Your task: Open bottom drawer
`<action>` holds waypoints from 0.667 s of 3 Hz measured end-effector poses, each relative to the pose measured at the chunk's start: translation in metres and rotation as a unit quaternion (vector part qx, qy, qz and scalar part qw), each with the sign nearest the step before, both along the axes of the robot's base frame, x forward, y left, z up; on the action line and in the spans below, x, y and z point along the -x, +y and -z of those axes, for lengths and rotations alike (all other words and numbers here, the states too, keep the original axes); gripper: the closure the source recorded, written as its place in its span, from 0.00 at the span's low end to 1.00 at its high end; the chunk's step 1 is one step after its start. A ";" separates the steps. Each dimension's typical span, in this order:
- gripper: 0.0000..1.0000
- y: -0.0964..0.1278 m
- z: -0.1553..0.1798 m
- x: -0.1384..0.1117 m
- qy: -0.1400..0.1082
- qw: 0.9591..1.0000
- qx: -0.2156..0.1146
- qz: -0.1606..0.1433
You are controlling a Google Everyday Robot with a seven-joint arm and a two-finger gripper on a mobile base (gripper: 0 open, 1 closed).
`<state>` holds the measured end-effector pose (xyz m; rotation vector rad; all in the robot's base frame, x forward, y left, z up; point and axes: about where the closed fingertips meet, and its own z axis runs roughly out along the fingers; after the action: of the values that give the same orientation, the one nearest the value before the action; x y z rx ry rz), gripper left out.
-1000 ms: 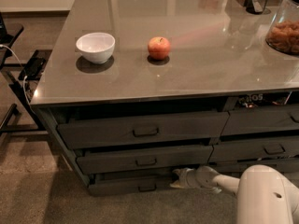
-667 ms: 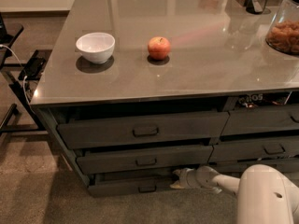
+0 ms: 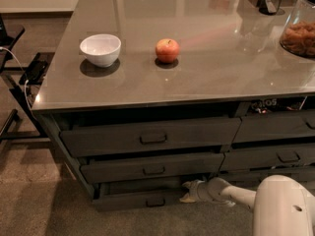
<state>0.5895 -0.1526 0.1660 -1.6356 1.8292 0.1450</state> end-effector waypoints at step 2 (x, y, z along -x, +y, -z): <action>0.35 0.000 0.000 0.000 0.000 1.000 0.000 0.000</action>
Offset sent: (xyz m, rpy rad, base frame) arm 0.0000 0.0000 0.0000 0.0000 0.0000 0.0000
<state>0.5895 -0.1525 0.1660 -1.6356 1.8291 0.1452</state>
